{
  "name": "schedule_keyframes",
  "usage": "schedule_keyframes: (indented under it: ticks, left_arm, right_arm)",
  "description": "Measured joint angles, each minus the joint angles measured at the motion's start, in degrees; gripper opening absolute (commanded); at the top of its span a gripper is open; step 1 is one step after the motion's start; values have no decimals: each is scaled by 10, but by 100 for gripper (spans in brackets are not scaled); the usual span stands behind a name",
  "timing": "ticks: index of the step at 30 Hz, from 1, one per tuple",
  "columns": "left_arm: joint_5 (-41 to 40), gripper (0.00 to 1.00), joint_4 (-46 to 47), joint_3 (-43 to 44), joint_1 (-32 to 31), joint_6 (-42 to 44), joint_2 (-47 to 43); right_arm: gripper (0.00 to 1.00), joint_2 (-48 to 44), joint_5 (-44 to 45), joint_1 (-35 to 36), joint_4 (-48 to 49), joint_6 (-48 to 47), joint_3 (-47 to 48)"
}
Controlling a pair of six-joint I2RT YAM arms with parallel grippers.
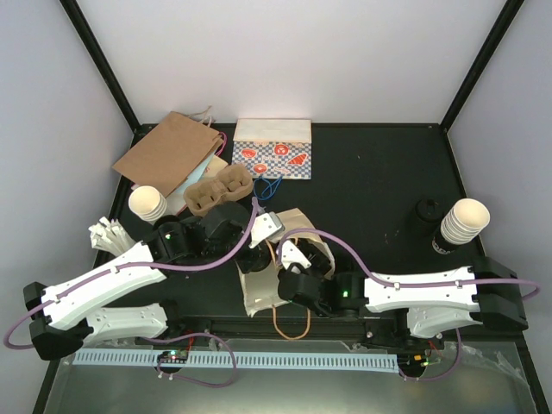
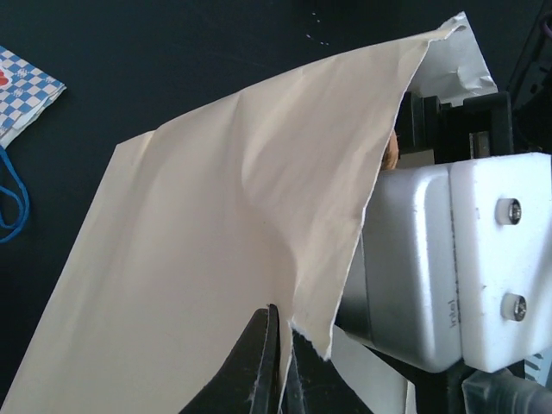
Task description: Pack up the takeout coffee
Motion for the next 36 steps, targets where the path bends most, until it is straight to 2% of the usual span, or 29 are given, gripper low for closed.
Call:
schedule_keyframes:
  ticks: [10,36]
  left_arm:
    - [-6,2,-3,3,-1,-13,0]
    - [-1,1,-1,9,-2,-19,5]
  right_arm:
    - [39,-26,-18,0,54,-14,-60]
    - [37,-28,-21,-13,153,-30,-94]
